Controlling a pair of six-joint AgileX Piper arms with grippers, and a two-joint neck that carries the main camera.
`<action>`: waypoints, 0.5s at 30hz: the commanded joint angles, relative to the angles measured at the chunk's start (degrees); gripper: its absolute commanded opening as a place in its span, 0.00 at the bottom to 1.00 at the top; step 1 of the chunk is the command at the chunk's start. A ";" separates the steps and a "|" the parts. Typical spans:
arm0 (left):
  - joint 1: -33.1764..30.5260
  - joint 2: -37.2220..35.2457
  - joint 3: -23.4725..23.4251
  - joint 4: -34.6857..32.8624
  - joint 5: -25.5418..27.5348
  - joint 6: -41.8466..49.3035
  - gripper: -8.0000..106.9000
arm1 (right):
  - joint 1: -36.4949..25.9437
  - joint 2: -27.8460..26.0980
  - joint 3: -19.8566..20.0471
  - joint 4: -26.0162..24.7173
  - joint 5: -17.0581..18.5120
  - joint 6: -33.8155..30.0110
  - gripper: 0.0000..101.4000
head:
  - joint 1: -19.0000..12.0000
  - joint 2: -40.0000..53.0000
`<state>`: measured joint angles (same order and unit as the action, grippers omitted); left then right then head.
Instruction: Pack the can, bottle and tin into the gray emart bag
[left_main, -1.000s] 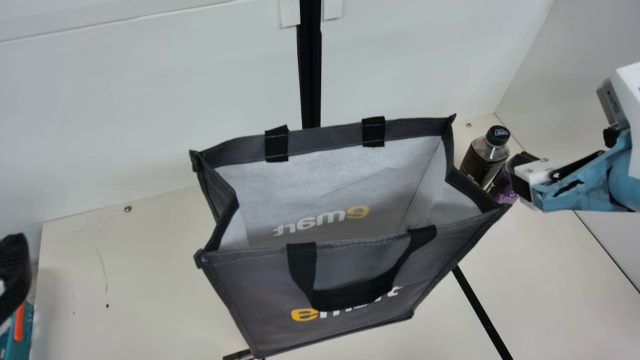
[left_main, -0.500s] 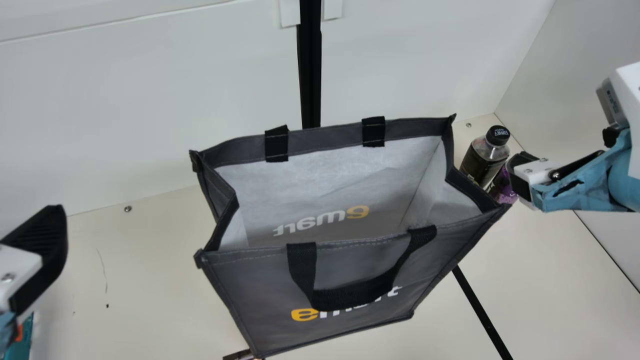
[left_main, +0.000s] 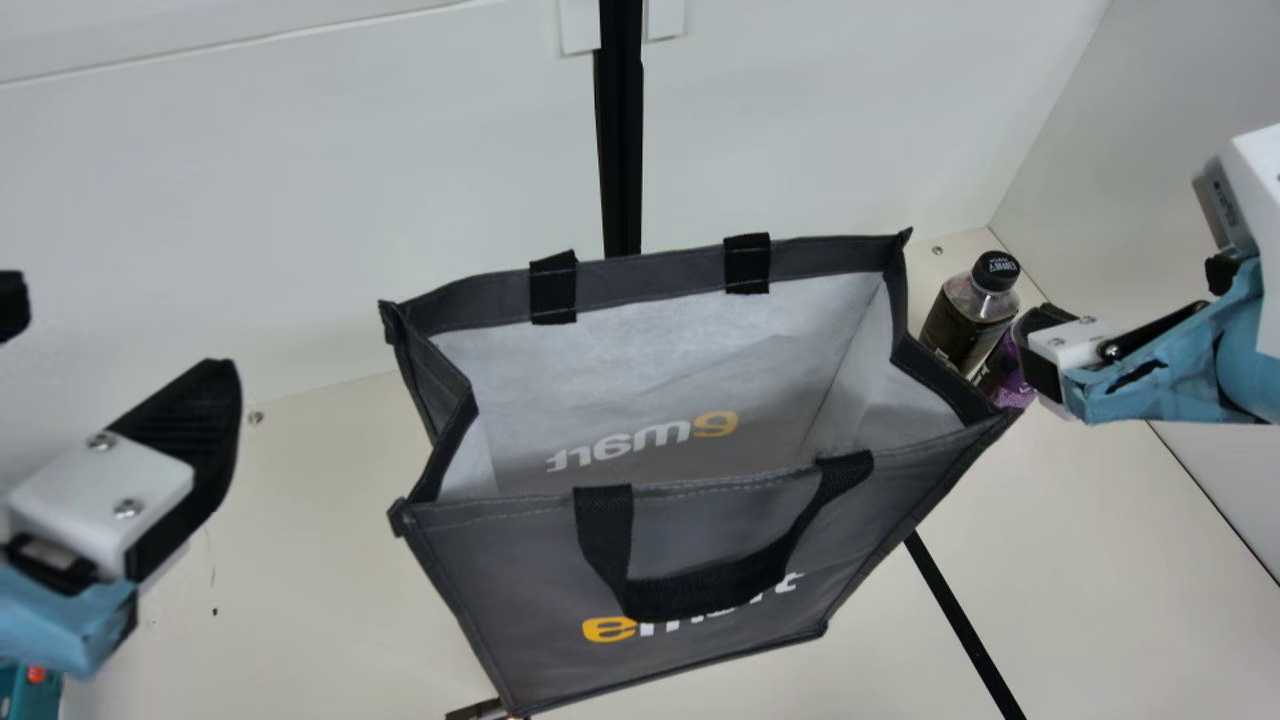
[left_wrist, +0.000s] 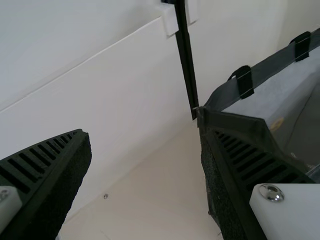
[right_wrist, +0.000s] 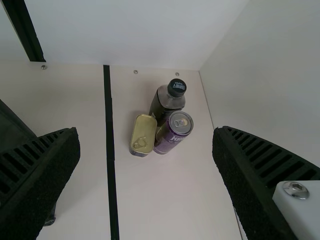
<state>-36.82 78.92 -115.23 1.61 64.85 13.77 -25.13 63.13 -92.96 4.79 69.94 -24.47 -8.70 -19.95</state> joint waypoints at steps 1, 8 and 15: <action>-0.91 0.74 -1.40 0.20 0.26 0.27 0.85 | 0.00 0.00 0.00 0.00 0.00 0.00 0.90 | -1.30 -0.05; -3.91 3.66 -5.58 0.74 1.17 0.89 0.85 | 0.00 0.00 0.00 0.00 0.00 0.00 0.90 | -1.30 -0.05; -6.43 6.68 -9.78 0.62 2.41 1.54 0.85 | 0.00 0.00 0.00 0.00 0.00 0.00 0.90 | -1.30 -0.05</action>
<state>-42.95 85.32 -124.34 2.36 67.04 15.26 -25.13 63.13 -92.96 4.79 69.94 -24.47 -8.70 -19.95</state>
